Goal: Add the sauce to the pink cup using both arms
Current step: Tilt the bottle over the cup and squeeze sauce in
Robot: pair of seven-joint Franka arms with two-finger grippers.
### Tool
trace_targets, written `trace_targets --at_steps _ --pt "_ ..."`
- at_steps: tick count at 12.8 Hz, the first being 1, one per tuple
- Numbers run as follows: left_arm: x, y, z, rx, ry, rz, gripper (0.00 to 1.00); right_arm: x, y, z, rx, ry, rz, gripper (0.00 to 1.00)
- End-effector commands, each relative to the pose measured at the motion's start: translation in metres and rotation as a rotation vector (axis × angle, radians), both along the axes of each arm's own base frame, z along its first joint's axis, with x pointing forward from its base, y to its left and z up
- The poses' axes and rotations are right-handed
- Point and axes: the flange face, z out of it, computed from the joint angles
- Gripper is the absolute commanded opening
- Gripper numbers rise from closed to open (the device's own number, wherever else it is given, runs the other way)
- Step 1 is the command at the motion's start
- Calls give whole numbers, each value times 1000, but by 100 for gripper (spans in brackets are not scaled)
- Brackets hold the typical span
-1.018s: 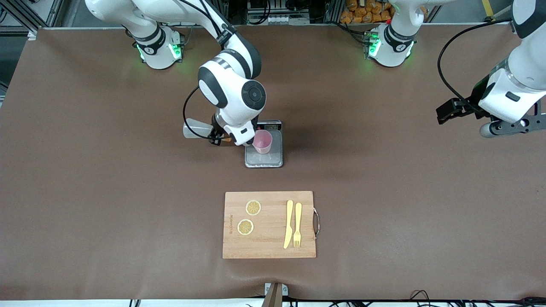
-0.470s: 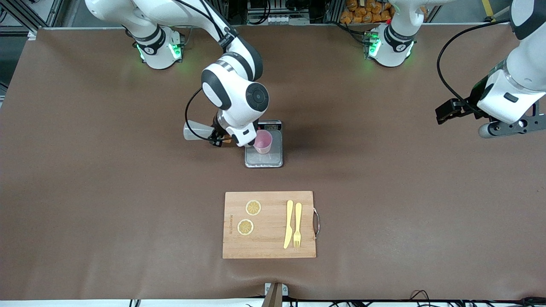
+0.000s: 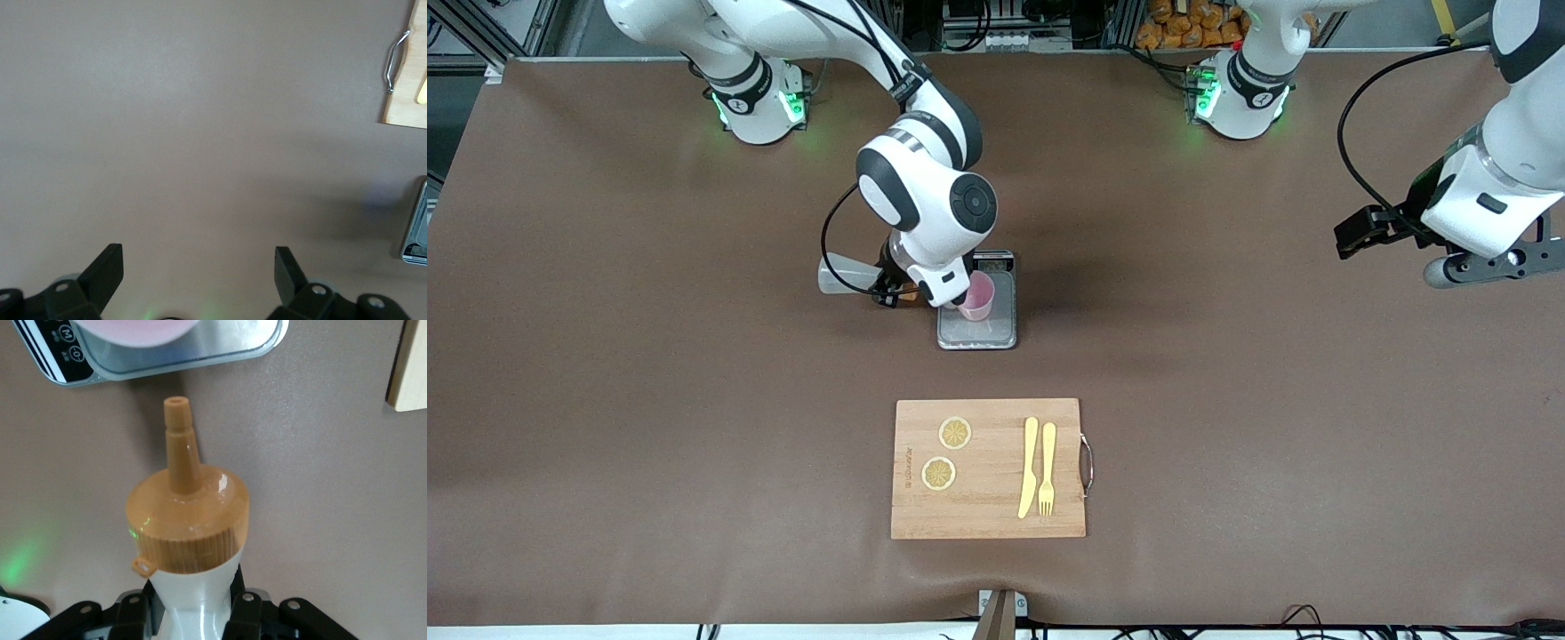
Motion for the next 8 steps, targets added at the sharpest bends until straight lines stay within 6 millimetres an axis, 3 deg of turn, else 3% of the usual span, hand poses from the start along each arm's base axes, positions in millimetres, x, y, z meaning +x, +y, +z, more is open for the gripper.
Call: trace_targets --at_steps 1,5,8 --pt "-4 0 3 -10 -11 -9 100 -2 17 11 -65 -39 21 0" --pt "-5 0 2 -9 -10 -8 100 -6 19 12 -134 -54 55 0" --pt "-5 0 1 -9 -8 -8 100 -9 26 24 -169 -80 81 0"
